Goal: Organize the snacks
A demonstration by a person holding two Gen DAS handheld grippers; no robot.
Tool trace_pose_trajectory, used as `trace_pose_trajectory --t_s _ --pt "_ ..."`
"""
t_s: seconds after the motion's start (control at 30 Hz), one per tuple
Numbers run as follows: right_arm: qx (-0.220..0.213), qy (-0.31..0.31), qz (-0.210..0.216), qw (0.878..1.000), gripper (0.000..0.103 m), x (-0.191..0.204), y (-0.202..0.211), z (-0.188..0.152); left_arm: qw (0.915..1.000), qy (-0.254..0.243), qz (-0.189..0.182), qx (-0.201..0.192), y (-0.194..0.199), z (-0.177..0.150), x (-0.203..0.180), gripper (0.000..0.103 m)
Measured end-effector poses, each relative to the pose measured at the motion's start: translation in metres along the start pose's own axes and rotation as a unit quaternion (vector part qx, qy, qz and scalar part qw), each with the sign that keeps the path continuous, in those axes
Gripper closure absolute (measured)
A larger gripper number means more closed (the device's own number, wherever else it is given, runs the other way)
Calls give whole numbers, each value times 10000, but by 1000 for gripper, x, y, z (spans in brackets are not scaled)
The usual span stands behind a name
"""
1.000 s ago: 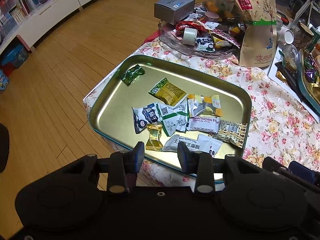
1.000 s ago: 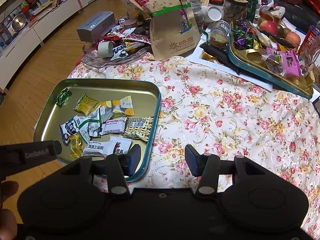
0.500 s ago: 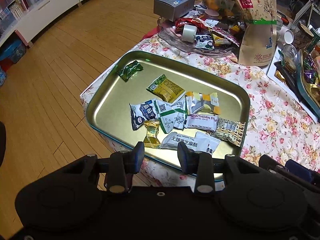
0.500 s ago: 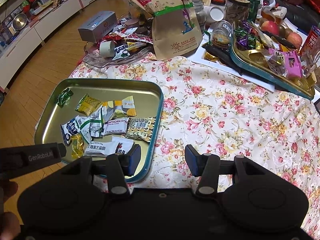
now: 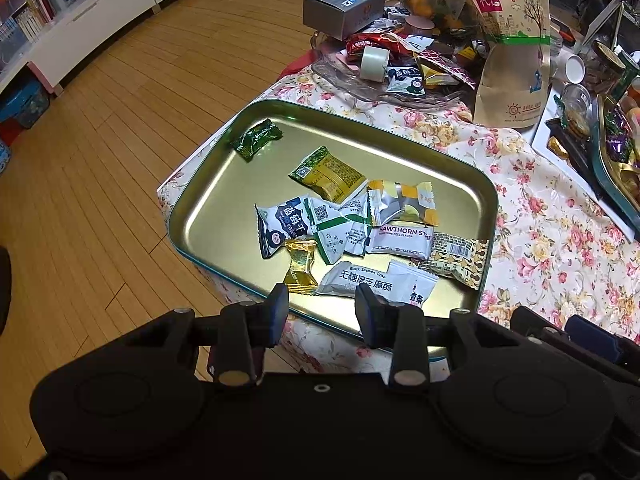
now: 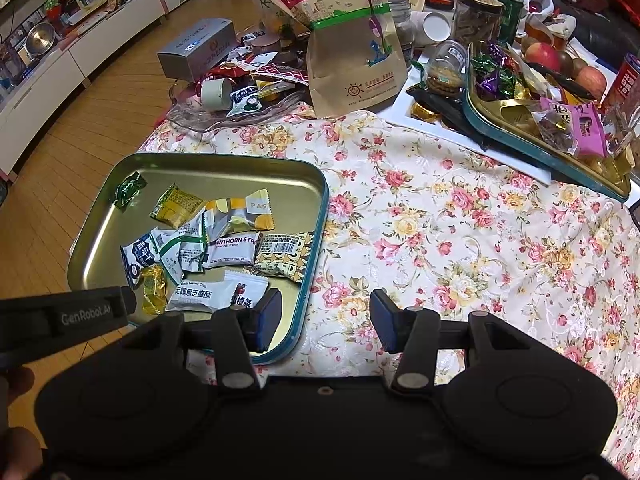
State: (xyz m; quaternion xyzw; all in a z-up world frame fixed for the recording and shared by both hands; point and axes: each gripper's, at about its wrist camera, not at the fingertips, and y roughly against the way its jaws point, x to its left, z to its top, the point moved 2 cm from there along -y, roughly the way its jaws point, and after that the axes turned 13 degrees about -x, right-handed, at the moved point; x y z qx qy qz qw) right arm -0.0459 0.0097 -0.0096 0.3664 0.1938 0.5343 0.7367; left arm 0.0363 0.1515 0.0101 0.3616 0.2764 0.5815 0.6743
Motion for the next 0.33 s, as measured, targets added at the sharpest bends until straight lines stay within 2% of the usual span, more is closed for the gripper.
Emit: trace_pose_trajectory --t_s 0.33 --pt "24 28 -12 10000 51 0 -1 -1 9999 -14 81 -73 1 1 0 57"
